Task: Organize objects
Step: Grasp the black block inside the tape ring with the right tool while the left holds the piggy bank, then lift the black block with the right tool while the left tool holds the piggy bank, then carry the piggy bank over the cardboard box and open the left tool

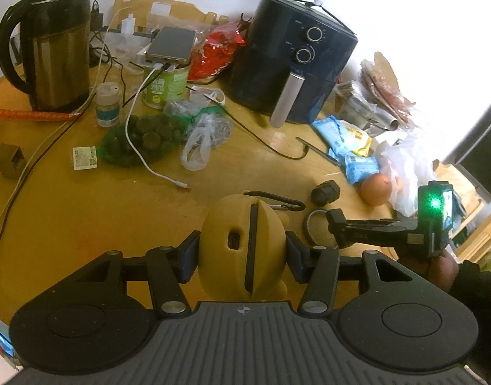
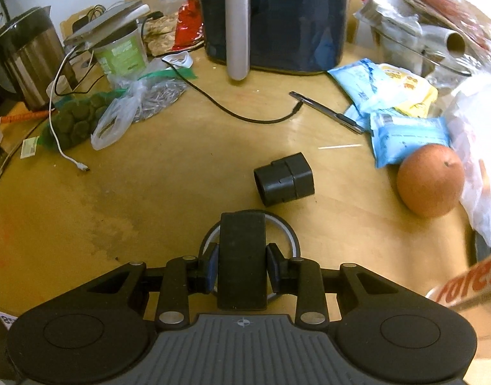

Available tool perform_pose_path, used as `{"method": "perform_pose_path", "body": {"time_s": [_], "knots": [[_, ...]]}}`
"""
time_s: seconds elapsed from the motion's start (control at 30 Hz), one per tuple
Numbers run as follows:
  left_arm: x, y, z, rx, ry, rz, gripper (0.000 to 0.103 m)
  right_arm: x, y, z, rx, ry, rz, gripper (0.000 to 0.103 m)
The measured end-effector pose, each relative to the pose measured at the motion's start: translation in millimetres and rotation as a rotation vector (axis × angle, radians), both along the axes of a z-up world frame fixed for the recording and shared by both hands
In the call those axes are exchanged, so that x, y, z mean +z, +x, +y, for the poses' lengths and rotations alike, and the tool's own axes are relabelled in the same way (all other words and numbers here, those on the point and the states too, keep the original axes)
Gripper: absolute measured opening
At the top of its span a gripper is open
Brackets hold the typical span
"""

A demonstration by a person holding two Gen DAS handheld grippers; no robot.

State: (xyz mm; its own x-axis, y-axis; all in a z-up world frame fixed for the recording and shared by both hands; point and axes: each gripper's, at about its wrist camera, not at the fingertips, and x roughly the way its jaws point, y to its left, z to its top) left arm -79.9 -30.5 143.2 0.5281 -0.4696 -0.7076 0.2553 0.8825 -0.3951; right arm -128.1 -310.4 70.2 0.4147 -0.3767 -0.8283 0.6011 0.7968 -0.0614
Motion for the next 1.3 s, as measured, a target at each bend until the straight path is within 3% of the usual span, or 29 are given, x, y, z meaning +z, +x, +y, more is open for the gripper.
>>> {"method": "perform_pose_path", "body": {"time_s": [1.3], "knots": [[2,-6,-27,-0.241,-0.042,-0.023,0.053,76,-58,76,-0.116,0.034,-0.136,0.034]]}}
